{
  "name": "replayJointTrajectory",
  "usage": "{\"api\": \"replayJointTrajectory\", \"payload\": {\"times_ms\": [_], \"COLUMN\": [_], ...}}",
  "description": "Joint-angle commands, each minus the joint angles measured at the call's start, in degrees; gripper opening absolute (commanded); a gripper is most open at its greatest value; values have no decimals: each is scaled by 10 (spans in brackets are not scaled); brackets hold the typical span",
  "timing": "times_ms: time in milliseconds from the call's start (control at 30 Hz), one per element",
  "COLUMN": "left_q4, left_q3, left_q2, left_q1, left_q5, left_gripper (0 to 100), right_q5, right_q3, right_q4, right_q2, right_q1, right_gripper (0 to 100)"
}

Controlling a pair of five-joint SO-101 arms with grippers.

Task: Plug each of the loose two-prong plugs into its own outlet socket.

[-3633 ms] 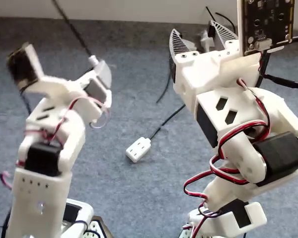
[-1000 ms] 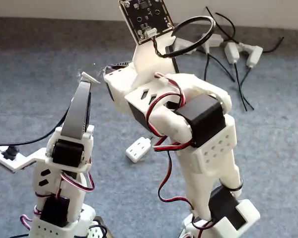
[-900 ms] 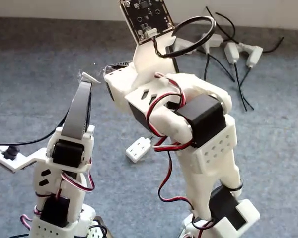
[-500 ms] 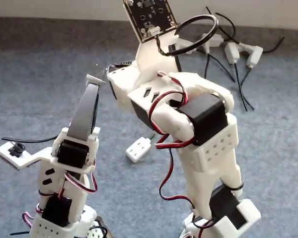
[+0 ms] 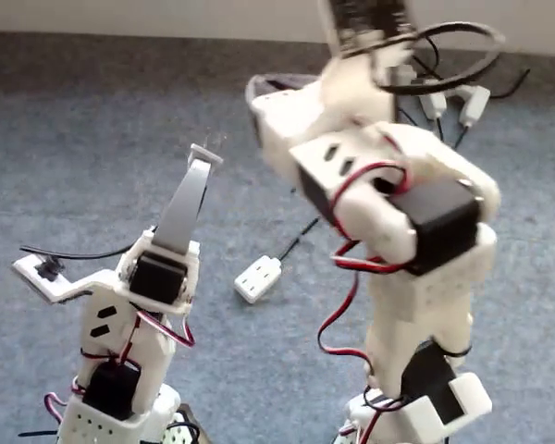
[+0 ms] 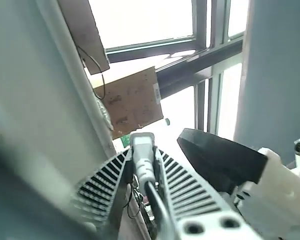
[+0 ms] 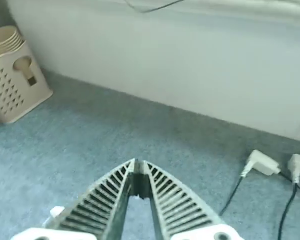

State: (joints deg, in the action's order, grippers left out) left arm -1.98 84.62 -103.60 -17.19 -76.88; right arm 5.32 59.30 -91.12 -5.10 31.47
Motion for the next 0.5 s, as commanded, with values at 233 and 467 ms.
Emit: {"api": "replayJointTrajectory", "payload": {"times_ms": [233,467], "left_q4": [-121,-309], "left_q3": [-186,-419], "left_q2": [238,574], "left_q1": [67,44], "left_q5": [26,89], "left_gripper": [8,8], "right_q5": [-2,-2], "right_q3": [116,115], "right_q4": [-36,-33], "right_q2": [-9,-9], "right_q1": [-73,-72], "right_gripper": [8,8]}}
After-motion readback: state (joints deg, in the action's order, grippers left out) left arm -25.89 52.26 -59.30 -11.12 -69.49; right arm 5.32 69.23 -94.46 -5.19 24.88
